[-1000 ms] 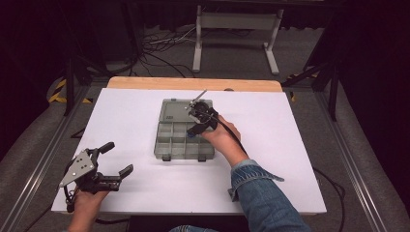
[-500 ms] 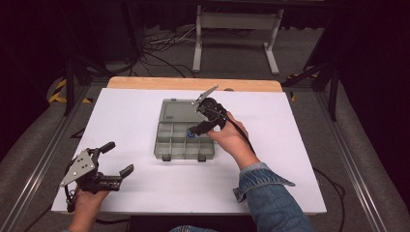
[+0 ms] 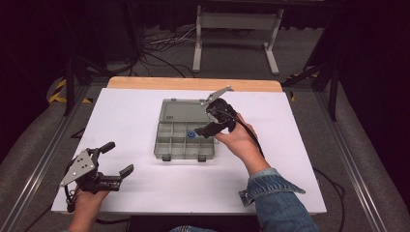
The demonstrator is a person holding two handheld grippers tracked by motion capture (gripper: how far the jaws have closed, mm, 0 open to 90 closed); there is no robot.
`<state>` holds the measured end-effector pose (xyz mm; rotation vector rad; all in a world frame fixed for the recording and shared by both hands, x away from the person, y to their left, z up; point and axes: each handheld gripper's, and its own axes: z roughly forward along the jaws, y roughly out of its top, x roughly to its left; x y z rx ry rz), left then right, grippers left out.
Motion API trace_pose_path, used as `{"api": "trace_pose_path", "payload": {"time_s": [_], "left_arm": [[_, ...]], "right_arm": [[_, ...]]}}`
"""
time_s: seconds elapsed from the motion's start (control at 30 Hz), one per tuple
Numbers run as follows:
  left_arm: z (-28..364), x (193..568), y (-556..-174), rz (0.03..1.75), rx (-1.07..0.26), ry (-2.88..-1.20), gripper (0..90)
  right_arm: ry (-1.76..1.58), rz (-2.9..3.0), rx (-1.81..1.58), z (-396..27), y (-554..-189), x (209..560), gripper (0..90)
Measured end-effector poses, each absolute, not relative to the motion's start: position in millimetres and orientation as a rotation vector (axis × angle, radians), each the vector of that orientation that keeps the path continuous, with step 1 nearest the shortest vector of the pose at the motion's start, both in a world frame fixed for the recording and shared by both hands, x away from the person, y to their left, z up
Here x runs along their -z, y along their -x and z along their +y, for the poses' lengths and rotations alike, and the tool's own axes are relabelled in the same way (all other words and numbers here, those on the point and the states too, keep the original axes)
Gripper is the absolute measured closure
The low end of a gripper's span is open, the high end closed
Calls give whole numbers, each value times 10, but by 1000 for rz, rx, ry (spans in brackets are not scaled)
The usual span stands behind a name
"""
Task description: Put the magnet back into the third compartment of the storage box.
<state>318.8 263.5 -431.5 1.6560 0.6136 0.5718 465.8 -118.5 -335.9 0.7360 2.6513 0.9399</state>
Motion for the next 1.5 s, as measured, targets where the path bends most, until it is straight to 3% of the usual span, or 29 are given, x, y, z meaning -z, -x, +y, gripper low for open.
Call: {"api": "trace_pose_path", "payload": {"time_s": [0.77, 1.5], "left_arm": [[2637, 4313, -3192, 617, -570, -1661, 23], [2650, 4304, -3186, 622, -578, -1649, 23]], "right_arm": [[-737, 2405, -1206, -2025, -4185, 3256, 1], [-707, 2154, -1449, -2590, -3697, 3594, 0]]}}
